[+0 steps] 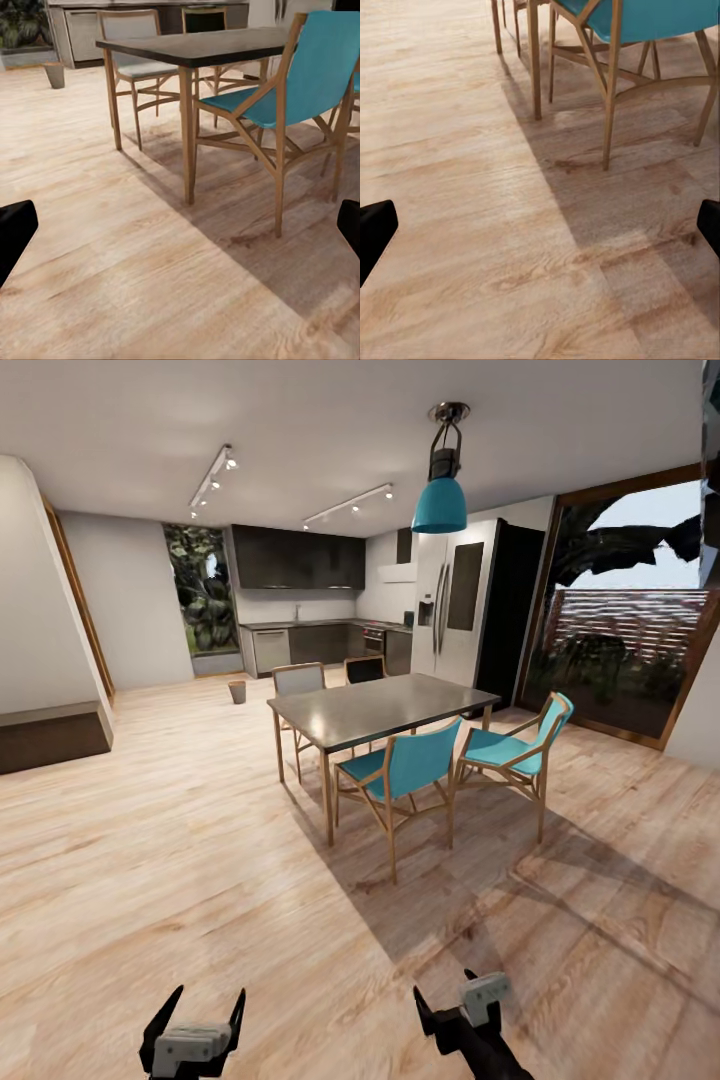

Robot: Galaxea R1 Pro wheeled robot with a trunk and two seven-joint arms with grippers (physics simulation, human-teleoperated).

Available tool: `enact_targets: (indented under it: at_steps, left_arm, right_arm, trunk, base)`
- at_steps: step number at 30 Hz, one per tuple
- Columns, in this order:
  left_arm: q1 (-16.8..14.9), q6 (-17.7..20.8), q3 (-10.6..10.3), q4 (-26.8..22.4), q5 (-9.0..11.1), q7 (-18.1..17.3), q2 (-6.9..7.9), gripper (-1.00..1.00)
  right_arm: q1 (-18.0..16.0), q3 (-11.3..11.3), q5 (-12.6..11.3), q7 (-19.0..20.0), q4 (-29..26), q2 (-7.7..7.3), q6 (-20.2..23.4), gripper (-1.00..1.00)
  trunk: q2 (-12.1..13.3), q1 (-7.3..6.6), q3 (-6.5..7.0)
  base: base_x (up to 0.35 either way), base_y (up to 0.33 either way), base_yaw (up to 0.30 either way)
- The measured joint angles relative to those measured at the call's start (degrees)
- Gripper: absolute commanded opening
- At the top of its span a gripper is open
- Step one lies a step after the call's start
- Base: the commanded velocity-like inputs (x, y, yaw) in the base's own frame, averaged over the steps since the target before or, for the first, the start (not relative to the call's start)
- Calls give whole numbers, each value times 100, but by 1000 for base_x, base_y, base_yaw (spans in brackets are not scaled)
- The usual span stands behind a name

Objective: Put the three can of soda from the living room inside the tash can in the kitchen.

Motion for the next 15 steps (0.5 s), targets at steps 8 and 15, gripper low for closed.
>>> enact_targets:
  at_steps: [8,15]
  left_arm:
    - [-140,578,-28,372,-18,29,2,100]
    - [-168,643,-47,930,-32,35,1,100]
  right_arm:
    - [-10,-15,-52,80,-142,-24,-68,100]
    - [4,-53,-61,11,464,-33,-677,100]
  trunk:
    - [0,0,0]
    - [0,0,0]
  base:
    - [5,0,0]
    - [0,0,0]
